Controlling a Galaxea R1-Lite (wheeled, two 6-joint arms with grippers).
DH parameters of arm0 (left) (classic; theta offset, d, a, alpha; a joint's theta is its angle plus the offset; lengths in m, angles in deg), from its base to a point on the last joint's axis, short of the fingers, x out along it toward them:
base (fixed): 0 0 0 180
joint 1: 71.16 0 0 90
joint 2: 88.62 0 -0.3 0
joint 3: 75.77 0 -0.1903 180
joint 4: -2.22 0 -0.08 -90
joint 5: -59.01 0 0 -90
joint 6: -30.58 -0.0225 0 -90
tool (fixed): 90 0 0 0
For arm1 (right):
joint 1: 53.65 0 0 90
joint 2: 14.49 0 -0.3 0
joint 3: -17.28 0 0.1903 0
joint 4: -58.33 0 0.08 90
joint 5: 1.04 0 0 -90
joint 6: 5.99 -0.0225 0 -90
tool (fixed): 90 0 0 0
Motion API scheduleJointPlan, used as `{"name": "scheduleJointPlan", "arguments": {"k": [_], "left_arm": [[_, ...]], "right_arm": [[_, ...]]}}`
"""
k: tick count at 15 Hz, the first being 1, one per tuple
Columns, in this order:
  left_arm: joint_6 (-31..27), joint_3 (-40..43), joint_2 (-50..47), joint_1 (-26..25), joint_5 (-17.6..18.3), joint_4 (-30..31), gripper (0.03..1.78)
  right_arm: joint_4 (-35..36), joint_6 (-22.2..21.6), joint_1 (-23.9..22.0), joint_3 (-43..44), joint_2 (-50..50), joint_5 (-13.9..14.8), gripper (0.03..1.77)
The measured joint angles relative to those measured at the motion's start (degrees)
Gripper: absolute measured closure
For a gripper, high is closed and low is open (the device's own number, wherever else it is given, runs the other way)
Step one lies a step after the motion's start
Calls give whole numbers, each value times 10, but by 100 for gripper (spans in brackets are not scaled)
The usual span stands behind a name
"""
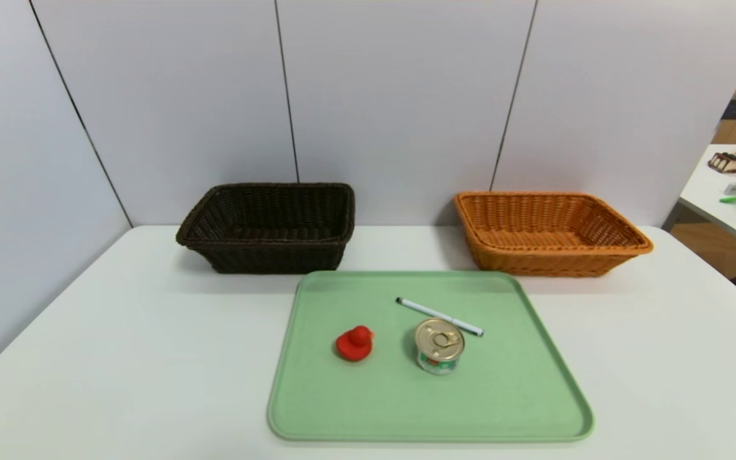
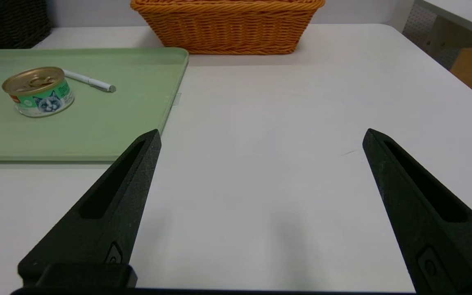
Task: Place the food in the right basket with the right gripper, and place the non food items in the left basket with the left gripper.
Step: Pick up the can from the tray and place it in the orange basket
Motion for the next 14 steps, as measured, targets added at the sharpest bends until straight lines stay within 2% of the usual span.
{"name": "scheduleJointPlan", "arguments": {"k": [5, 7, 9, 12, 14], "left_arm": [[0, 0, 0, 0, 0, 1, 12], [0, -17, 0, 0, 2, 13, 12], [-7, -63, 0, 0, 8, -8, 12], [-28, -155, 2, 0, 16, -78, 12], [-31, -222, 19, 0, 27, -116, 12]], "right_arm": [[1, 6, 0, 4, 0, -1, 10], [-19, 13, 0, 43, 0, -4, 10], [-78, 18, 0, 130, -6, -16, 10], [-193, 32, 0, 292, -37, -43, 10], [-234, 36, 0, 388, -84, -56, 10]]}}
